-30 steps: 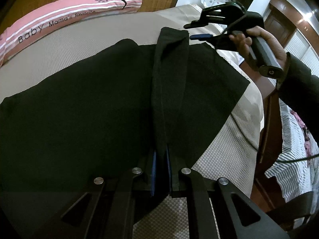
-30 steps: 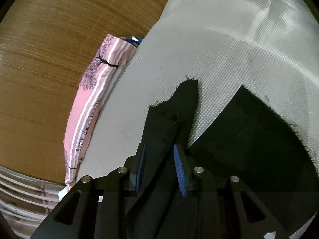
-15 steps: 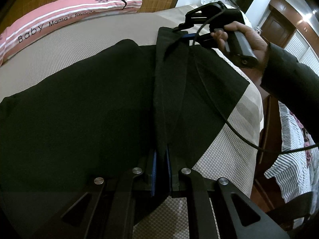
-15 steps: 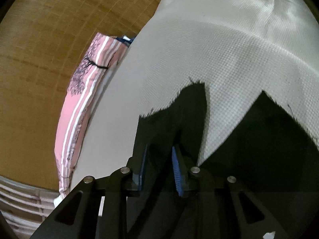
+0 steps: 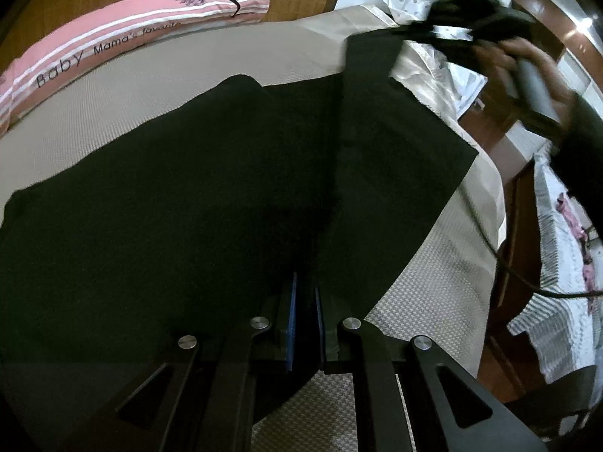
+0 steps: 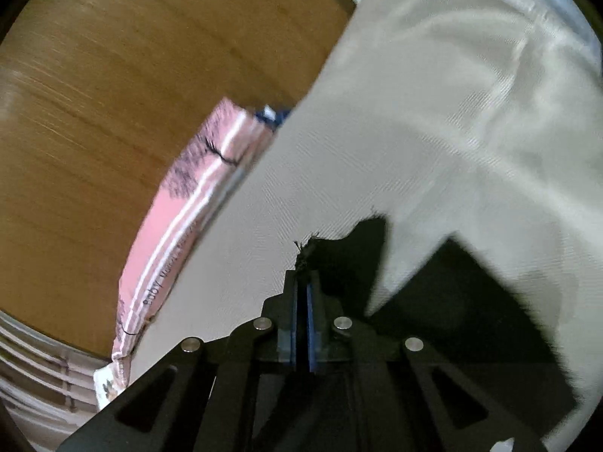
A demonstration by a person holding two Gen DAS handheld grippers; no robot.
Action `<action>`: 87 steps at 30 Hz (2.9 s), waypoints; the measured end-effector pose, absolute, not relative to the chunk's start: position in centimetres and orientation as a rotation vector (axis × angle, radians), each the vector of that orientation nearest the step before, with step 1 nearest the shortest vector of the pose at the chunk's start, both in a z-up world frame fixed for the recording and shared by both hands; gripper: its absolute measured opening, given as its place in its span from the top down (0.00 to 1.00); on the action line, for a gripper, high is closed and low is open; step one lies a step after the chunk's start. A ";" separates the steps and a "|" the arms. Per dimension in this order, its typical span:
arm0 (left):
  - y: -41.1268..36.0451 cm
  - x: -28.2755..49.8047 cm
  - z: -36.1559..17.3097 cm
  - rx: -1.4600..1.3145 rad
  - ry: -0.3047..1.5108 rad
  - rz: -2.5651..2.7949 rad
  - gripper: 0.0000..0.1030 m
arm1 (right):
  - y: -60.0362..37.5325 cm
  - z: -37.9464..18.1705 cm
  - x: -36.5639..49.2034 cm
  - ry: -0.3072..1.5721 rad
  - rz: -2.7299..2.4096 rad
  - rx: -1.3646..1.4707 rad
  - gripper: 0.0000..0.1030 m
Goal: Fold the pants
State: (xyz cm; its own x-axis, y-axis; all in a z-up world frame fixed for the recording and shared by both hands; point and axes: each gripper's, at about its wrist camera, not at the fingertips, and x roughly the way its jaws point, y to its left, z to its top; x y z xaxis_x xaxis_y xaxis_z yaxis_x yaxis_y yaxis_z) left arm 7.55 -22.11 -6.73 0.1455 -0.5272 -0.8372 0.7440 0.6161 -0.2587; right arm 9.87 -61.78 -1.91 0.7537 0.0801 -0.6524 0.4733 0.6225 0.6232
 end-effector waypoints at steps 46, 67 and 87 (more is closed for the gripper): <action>-15.9 7.3 -1.2 0.178 0.905 -0.912 0.49 | -60.1 -3.6 -3.8 0.778 -0.566 0.747 0.68; 6.0 13.6 -5.5 0.015 0.979 -0.451 0.49 | -25.0 -5.0 22.3 1.103 0.389 0.279 0.68; 7.6 14.3 -4.9 -0.052 0.972 -0.496 0.53 | -16.9 -9.0 27.0 1.157 0.434 0.078 0.95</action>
